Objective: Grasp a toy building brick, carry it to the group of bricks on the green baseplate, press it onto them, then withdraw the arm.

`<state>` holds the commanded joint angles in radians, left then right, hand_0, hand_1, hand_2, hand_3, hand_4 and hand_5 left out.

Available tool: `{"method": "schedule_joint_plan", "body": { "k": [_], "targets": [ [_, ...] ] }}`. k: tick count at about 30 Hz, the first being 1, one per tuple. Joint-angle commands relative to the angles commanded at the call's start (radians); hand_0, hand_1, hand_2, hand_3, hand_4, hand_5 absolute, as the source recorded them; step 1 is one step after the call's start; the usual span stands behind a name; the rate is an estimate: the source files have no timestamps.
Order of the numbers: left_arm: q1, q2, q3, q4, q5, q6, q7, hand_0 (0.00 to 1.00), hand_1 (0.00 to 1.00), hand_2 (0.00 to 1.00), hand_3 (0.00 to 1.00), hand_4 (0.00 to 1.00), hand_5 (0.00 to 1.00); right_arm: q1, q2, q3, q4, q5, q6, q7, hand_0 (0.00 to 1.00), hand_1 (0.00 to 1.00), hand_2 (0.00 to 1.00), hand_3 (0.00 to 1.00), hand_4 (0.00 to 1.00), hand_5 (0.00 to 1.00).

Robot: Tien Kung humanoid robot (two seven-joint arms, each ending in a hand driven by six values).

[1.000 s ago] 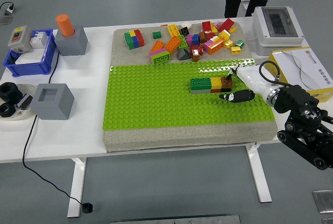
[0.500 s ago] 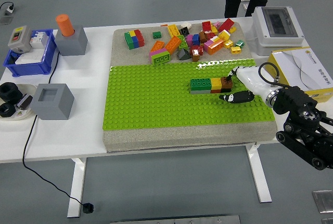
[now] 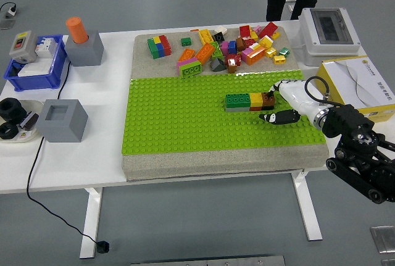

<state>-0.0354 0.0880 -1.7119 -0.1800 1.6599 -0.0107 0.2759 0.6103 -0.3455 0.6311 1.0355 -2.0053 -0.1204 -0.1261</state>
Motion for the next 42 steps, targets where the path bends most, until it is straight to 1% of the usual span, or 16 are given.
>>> {"method": "schedule_joint_plan", "body": {
  "k": [7,12,22,24,25,30,31,36,37,41,42],
  "targets": [
    [0.003,-0.002,0.000,0.000,0.000,0.002,0.000,0.781,0.783,0.748,0.441,0.998,0.859,-0.001,0.000,-0.003,-0.001,0.001,-0.002,0.001,0.780,0.782,0.862,0.654,0.838,0.608],
    [0.006,-0.003,0.000,0.000,-0.001,0.003,0.000,0.781,0.783,0.748,0.441,0.998,0.859,0.001,-0.001,-0.001,0.005,0.009,-0.014,0.012,0.780,0.782,0.862,0.654,0.838,0.608],
    [0.010,-0.004,0.000,0.000,-0.004,0.005,-0.001,0.781,0.783,0.747,0.441,0.998,0.861,0.009,-0.021,0.027,0.043,0.057,-0.041,0.036,0.770,0.775,0.853,0.657,0.831,0.596],
    [0.011,-0.004,0.000,0.000,-0.004,0.005,-0.001,0.781,0.783,0.747,0.441,0.998,0.861,0.009,-0.027,0.042,0.053,0.062,-0.043,0.036,0.770,0.775,0.853,0.657,0.831,0.596],
    [0.011,-0.004,0.000,0.000,-0.004,0.005,-0.001,0.781,0.783,0.747,0.442,0.998,0.861,0.009,-0.028,0.048,0.056,0.063,-0.044,0.036,0.764,0.766,0.833,0.659,0.829,0.588],
    [0.010,-0.002,0.000,0.000,-0.001,0.004,-0.001,0.781,0.783,0.747,0.442,0.998,0.861,0.004,-0.038,0.085,0.061,0.071,-0.044,0.035,0.764,0.766,0.833,0.659,0.829,0.588],
    [0.010,-0.002,0.000,0.000,0.000,0.004,-0.001,0.780,0.782,0.747,0.441,0.998,0.862,0.002,-0.039,0.094,0.061,0.073,-0.045,0.035,0.742,0.722,0.787,0.659,0.823,0.555],
    [0.008,0.000,-0.001,0.000,0.006,0.002,-0.001,0.780,0.782,0.747,0.441,0.998,0.862,-0.022,-0.040,0.152,0.063,0.089,-0.057,0.046,0.742,0.722,0.787,0.659,0.823,0.555],
    [0.007,0.000,-0.002,0.000,0.007,0.002,-0.001,0.781,0.783,0.747,0.440,0.998,0.860,-0.033,-0.037,0.172,0.065,0.095,-0.065,0.052,0.669,0.618,0.712,0.669,0.819,0.499],
    [0.006,-0.001,-0.002,0.000,0.010,0.002,-0.004,0.781,0.783,0.747,0.440,0.998,0.860,-0.080,-0.016,0.243,0.071,0.125,-0.109,0.086,0.669,0.618,0.712,0.669,0.819,0.499],
    [0.005,-0.001,-0.002,0.000,0.011,0.002,-0.006,0.781,0.783,0.747,0.440,0.998,0.860,-0.098,-0.006,0.266,0.073,0.140,-0.126,0.101,0.669,0.618,0.712,0.669,0.819,0.499]
  ]
}}
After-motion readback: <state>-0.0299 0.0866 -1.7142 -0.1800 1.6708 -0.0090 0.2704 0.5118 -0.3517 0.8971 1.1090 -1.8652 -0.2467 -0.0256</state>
